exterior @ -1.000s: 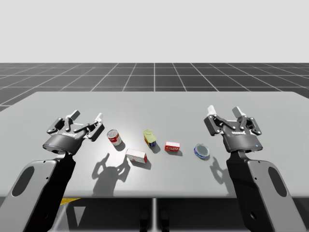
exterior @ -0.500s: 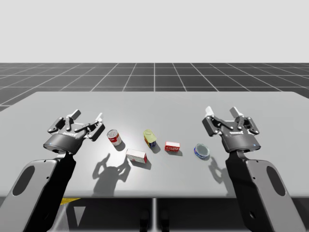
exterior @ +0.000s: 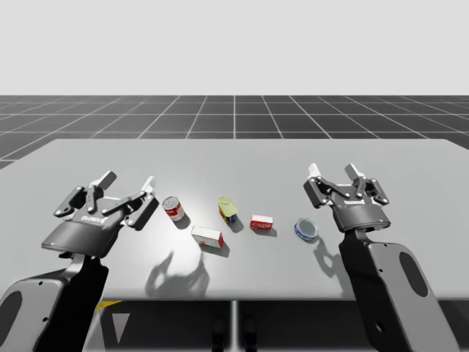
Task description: Lift the pudding box off the table.
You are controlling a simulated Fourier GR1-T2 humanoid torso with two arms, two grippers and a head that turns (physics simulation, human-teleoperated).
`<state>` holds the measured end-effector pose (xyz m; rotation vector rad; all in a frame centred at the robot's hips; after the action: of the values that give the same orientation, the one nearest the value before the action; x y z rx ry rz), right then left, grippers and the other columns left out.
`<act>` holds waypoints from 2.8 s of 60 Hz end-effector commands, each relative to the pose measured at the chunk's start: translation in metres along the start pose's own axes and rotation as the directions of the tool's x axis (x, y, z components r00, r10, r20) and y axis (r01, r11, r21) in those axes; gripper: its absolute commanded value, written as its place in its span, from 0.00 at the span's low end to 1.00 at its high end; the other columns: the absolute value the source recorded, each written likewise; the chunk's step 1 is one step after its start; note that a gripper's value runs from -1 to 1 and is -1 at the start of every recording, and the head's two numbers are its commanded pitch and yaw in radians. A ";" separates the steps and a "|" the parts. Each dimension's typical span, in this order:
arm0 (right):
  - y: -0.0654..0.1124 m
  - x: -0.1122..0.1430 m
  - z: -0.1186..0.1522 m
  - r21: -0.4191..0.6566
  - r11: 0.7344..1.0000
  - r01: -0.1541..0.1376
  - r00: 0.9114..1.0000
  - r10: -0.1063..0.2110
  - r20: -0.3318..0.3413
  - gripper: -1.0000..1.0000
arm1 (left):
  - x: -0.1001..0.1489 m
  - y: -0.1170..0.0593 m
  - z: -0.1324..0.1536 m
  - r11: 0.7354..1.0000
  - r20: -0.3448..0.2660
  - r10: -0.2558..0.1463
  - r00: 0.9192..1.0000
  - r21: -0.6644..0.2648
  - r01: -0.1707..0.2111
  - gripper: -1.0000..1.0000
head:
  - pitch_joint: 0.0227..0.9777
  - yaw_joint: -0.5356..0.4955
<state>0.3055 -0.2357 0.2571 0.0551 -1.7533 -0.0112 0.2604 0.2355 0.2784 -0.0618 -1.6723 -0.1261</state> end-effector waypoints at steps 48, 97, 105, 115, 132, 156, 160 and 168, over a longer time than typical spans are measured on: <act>0.000 0.000 -0.001 -0.022 1.000 0.007 1.000 -0.007 -0.004 0.00 | -0.080 -0.092 0.125 0.956 -0.306 0.108 0.946 -0.229 -0.183 0.00 | 0.91 0.69; -0.001 0.000 -0.001 -0.021 1.000 0.003 1.000 -0.003 0.001 0.00 | -0.122 -0.135 0.065 0.984 -0.352 0.133 0.927 -0.066 -0.166 0.00 | 0.91 0.68; -0.001 0.000 -0.001 -0.021 1.000 0.007 1.000 -0.007 0.000 0.00 | -0.125 -0.137 0.058 0.989 -0.355 0.117 0.928 -0.040 -0.140 0.00 | 0.91 0.68; -0.001 0.000 -0.001 -0.023 1.000 0.005 1.000 -0.005 0.001 0.00 | -0.128 -0.138 0.050 0.991 -0.359 0.113 0.926 -0.025 -0.130 0.00 | 0.92 0.68; -0.001 0.000 -0.001 -0.023 1.000 0.003 1.000 -0.003 0.001 0.00 | -0.127 -0.139 0.033 0.993 -0.358 0.108 0.927 -0.014 -0.121 0.00 | 0.92 0.67; -0.002 0.000 -0.001 -0.023 1.000 0.002 1.000 -0.002 0.000 0.00 | -0.128 -0.148 0.017 0.989 -0.379 0.137 0.915 0.009 -0.145 0.00 | 0.92 0.68; -0.002 0.000 -0.001 -0.023 1.000 0.002 1.000 -0.002 0.000 0.00 | -0.128 -0.148 0.015 0.989 -0.381 0.141 0.914 0.016 -0.146 0.00 | 0.92 0.68; -0.002 0.000 -0.001 -0.023 1.000 0.002 1.000 -0.002 0.000 0.00 | -0.129 -0.148 0.018 0.988 -0.376 0.149 0.915 0.028 -0.149 0.36 | 0.91 0.68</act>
<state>0.3061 -0.2373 0.2575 0.0402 -1.7532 -0.0332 0.2392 0.0961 0.1441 -0.1516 -1.2844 -0.0269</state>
